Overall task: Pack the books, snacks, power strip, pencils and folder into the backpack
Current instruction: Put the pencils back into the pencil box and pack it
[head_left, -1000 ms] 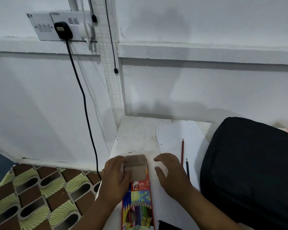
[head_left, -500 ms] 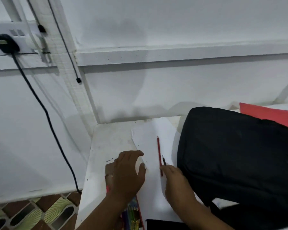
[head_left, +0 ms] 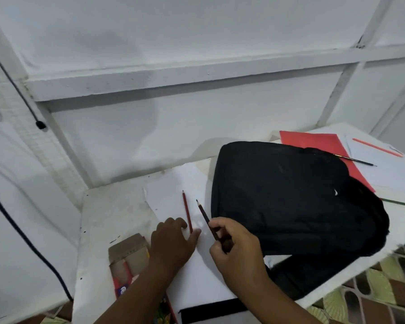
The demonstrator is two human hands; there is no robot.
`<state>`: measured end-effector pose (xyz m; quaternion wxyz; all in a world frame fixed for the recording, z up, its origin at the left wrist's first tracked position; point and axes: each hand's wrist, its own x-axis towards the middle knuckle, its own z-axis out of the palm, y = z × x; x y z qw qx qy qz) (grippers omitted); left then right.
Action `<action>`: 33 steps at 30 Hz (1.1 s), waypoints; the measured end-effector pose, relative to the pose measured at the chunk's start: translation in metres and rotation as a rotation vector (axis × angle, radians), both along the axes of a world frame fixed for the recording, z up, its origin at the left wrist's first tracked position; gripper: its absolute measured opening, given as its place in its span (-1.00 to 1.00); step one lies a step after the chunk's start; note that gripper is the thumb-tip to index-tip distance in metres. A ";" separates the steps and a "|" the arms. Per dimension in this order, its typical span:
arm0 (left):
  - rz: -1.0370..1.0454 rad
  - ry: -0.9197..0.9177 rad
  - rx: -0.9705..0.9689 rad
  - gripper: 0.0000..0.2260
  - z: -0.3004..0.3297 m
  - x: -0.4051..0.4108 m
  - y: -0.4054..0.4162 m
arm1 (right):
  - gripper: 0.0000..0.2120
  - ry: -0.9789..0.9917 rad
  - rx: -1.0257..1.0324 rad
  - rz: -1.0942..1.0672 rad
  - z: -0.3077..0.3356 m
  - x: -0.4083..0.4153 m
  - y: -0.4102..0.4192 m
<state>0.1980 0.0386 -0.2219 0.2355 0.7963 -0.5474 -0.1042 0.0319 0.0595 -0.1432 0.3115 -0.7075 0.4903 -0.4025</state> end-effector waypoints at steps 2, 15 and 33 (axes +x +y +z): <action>-0.005 -0.010 0.040 -0.61 0.002 -0.003 -0.004 | -0.54 -0.102 0.140 -0.013 0.008 -0.005 0.002; 0.185 0.468 -0.160 -0.86 0.042 0.022 0.019 | -0.67 -0.292 0.312 0.122 0.010 0.010 -0.016; 0.515 0.483 -0.257 -0.84 0.011 0.084 0.123 | -0.74 -0.212 0.348 0.431 -0.025 0.091 -0.016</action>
